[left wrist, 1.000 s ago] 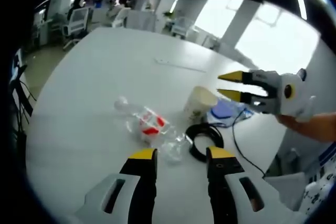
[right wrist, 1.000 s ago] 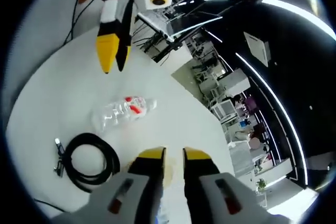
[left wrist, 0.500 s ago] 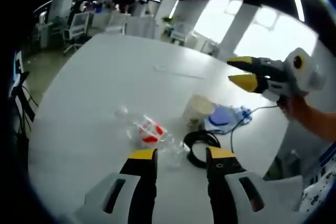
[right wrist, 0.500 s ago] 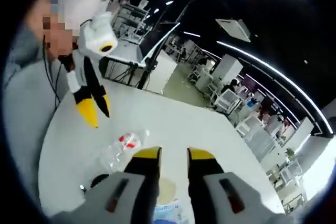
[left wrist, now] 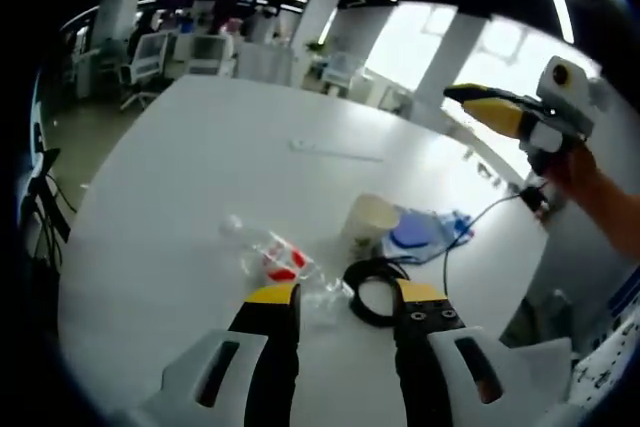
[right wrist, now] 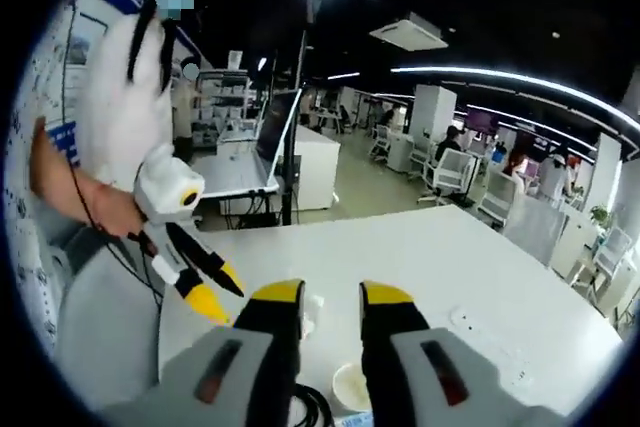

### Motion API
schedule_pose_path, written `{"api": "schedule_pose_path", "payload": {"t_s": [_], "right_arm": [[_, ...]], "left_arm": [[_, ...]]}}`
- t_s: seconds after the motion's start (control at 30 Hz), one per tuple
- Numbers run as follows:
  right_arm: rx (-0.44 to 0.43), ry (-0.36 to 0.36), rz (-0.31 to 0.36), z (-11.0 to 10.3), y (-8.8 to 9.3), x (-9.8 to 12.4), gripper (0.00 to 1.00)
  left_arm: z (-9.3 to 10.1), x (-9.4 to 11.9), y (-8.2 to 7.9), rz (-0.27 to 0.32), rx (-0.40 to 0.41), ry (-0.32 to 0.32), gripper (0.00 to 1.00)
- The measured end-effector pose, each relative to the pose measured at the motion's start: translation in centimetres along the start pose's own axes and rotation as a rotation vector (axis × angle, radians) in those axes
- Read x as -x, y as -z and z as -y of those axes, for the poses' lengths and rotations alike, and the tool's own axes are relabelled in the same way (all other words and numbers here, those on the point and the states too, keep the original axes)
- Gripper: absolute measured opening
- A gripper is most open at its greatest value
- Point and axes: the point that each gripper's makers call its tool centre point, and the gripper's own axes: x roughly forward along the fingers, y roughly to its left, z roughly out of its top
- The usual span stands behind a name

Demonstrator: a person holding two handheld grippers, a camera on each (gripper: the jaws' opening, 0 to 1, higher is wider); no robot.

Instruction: Arrange the tabletop items into an orderly group along one side of the table until the central work area is clear of visible clutter.

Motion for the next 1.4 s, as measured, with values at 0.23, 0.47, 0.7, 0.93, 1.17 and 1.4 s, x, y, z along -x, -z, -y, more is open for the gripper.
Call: {"api": "schedule_pose_path", "payload": {"t_s": [0.23,0.47,0.7,0.93,1.17,1.4], "right_arm": [[-0.121,-0.066,-0.027,-1.6,-2.9,-0.4,0.24],[-0.259,-0.180,-0.117,-4.2,-4.6,-2.8,0.26],[-0.380,-0.237,-0.165,-5.4,-6.9,-5.6,0.28],[-0.420,-0.202,-0.378,-4.8,-5.2,-10.1,0.39],[-0.408,-0.171,-0.548,-3.8,-1.0,-14.6,0.36],[-0.373,-0.131,-0.793,-2.8,4.9,-16.3,0.40]], "left_arm": [[0.3,0.9,-0.1,0.020,0.003,0.001,0.33],[0.3,1.9,-0.3,0.048,0.013,0.009,0.33],[0.3,3.2,-0.1,0.076,0.021,0.010,0.33],[0.1,4.4,0.5,0.104,0.047,0.009,0.32],[-1.0,5.7,1.1,0.129,0.074,-0.012,0.32],[-1.9,6.3,1.7,0.143,0.103,-0.026,0.31]]}}
